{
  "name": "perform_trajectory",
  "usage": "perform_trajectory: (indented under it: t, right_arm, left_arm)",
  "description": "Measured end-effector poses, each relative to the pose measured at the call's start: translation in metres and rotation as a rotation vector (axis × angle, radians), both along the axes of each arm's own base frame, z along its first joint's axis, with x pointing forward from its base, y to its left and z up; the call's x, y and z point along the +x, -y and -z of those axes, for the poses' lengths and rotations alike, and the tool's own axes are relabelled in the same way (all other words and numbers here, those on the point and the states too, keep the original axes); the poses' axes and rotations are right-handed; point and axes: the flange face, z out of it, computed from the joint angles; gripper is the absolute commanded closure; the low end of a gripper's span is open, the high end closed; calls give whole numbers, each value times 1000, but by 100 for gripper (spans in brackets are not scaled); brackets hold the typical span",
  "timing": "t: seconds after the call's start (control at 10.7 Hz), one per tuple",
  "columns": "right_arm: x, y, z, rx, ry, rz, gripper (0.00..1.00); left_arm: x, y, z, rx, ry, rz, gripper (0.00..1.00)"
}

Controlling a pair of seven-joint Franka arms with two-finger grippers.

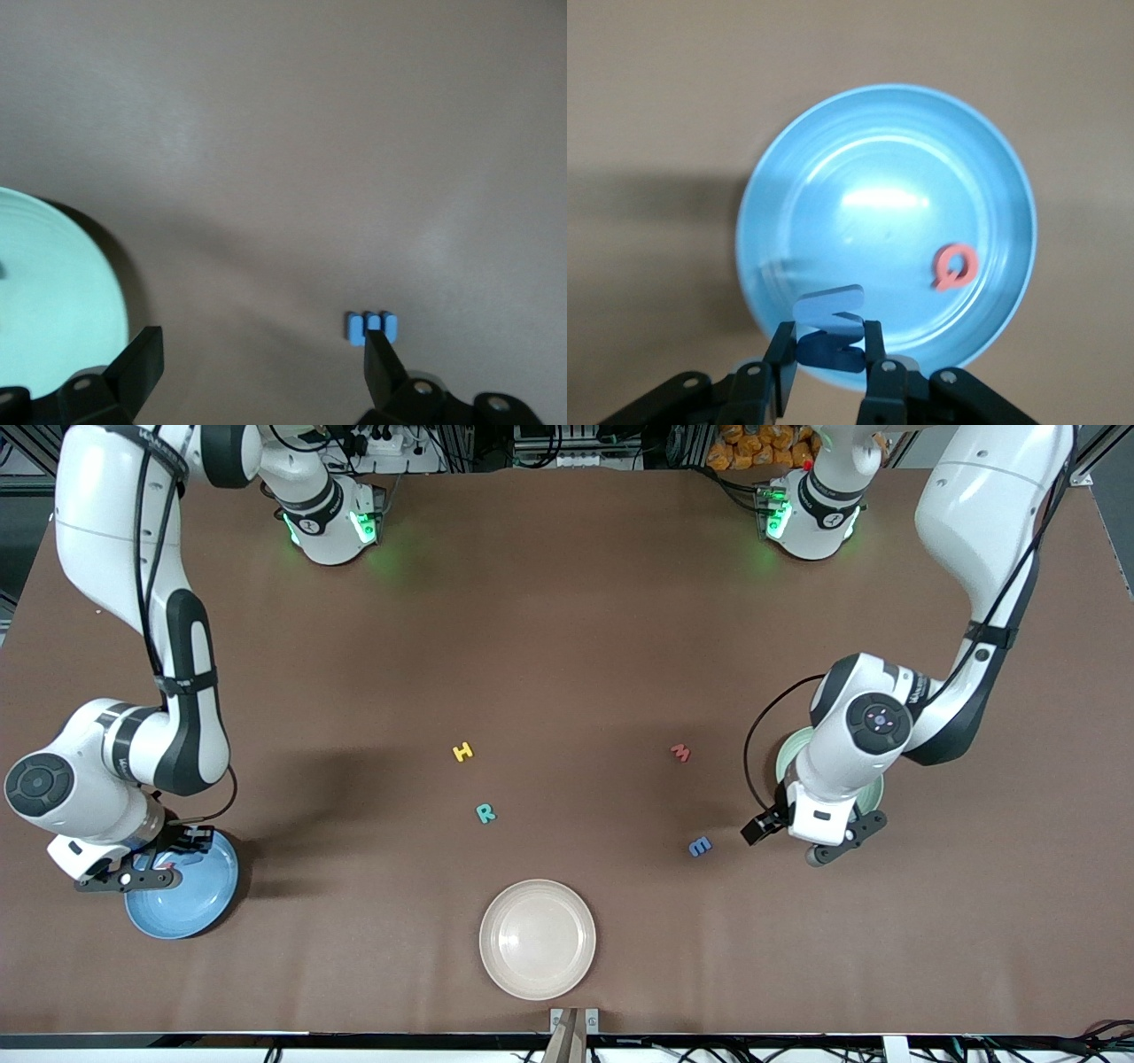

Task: Sort uppercase to blue plate, lowercase to green plate
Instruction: 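Lower the W onto the blue plate while the left gripper lowers to m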

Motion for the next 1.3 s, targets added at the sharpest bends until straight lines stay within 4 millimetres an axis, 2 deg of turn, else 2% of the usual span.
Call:
perform_trajectory:
  t: [0.09,0.28,0.47,0.56,0.74,0.93,1.12,1.21,1.3]
  right_arm:
    - [3,5,8,-19,25,-26,0]
    - [5,1,15,-21,37,-46,0]
    - [7,-17,17,-3,21,-53,0]
    - [7,-31,18,10,5,-38,0]
    - [7,-73,17,30,-21,-8,0]
    - [3,-101,20,41,-32,-2,0]
    - [-13,-119,21,98,-50,22,0]
    - [-26,-137,18,123,-65,13,0]
    - [-40,-165,12,146,-78,3,0]
  left_arm:
    - [3,8,9,-7,-8,6,0]
    - [7,20,27,-20,-23,3,0]
    - [18,24,39,-37,-25,-9,0]
    - [19,30,46,-37,-29,-4,0]
    - [18,46,57,-15,-26,14,0]
    - [15,65,63,-4,-20,31,0]
    - [16,77,69,-6,-17,42,0]
    - [18,80,72,-2,-14,45,0]
    - [19,81,77,8,-12,46,0]
